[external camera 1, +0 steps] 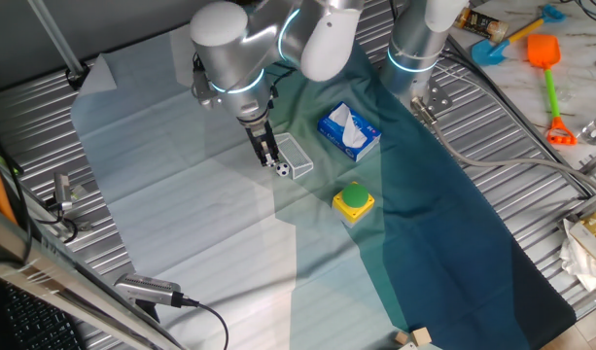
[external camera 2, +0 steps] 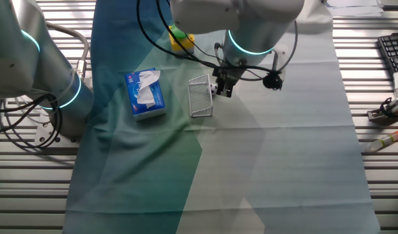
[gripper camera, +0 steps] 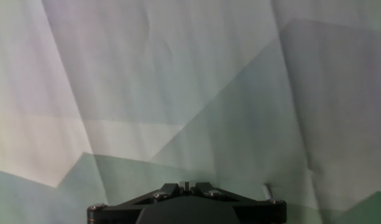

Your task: Push the soccer ball into the goal

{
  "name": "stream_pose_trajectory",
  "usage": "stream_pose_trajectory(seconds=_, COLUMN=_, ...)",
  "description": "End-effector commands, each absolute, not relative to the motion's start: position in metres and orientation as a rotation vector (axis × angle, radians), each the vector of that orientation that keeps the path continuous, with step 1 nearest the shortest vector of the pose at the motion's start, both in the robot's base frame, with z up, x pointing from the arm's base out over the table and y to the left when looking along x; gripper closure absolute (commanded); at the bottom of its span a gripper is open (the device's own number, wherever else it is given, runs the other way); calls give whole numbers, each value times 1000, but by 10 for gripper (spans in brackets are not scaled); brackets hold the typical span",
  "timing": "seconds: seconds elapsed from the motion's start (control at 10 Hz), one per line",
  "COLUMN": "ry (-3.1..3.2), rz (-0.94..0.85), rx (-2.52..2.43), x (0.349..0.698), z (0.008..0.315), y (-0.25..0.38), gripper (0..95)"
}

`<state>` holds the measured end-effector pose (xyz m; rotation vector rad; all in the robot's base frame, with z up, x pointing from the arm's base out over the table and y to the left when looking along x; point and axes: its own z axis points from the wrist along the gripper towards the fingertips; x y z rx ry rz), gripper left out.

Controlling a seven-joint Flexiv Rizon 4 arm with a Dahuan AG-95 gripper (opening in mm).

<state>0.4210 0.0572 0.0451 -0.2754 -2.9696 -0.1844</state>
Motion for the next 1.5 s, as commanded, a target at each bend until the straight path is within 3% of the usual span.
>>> stream_pose_trajectory(seconds=0.1, ry=-2954, rz=-178, rx=-253, x=413, z=50, y=50, gripper=950)
stream_pose_trajectory(seconds=1.5, ry=-2940, rz=-143, rx=-161, x=405, z=58, y=43, gripper=950)
